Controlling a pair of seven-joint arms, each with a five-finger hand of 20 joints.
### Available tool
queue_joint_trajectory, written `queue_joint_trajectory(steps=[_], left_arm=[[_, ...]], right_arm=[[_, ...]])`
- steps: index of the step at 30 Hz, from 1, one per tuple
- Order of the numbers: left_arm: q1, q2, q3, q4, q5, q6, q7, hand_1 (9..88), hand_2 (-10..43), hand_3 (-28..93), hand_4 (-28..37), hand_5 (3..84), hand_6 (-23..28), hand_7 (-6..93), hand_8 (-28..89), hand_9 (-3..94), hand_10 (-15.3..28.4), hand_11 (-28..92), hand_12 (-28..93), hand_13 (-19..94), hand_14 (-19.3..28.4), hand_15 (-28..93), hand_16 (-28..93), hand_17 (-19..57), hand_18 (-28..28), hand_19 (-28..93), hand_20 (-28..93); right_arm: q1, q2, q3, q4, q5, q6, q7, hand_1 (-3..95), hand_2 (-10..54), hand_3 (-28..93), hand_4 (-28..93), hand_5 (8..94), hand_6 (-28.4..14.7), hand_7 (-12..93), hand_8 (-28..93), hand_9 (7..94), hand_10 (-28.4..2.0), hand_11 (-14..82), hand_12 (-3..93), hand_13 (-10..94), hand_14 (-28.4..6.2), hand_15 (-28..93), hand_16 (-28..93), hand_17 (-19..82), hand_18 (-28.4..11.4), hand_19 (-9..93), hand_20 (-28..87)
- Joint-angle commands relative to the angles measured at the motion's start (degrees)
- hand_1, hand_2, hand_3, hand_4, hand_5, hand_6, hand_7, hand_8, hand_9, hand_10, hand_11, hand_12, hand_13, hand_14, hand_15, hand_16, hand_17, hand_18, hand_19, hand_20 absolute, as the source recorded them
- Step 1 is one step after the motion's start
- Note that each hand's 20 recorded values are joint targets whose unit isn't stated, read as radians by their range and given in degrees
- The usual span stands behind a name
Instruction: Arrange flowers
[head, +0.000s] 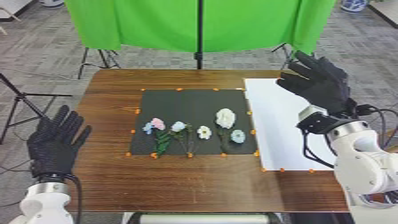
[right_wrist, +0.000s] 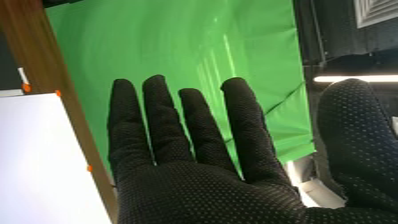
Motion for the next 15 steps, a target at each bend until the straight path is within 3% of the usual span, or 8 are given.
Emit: queue_joint_trajectory(steps=[1,15], left_arm=[[0.8,-0.05,-0.39,-0.13,-0.34,-0.38,0.02,23.4,9.9,75,-28.3,40.2,5.1,10.7,-9,29.7,11.8,15,7,20,8.3,17,-7,-2.4,11.8,26,12],[0.4,0.39,-0.68,-0.08,-0.62,-1.02,-0.56,23.5,10.0,75,-28.3,40.1,5.1,10.7,-9,29.9,11.9,15,7,21,8.5,18,-7,-1.7,11.3,24,12]], right_arm=[[-1.7,-0.6,0.9,-0.9,0.1,0.3,0.1,17.7,9.1,74,-22,39.0,-2.5,9,-8,36.6,-13.6,3.3,13.3,32,-16.6,14,24,13,-18.9,29,20],[-1.8,-0.4,0.6,-2.2,0.2,-0.3,-0.1,17.6,9.2,74,-22,38.9,-2.8,8,-8,35.4,-13.8,2.9,13.1,31,-16.7,14,24,13,-19.1,30,20]])
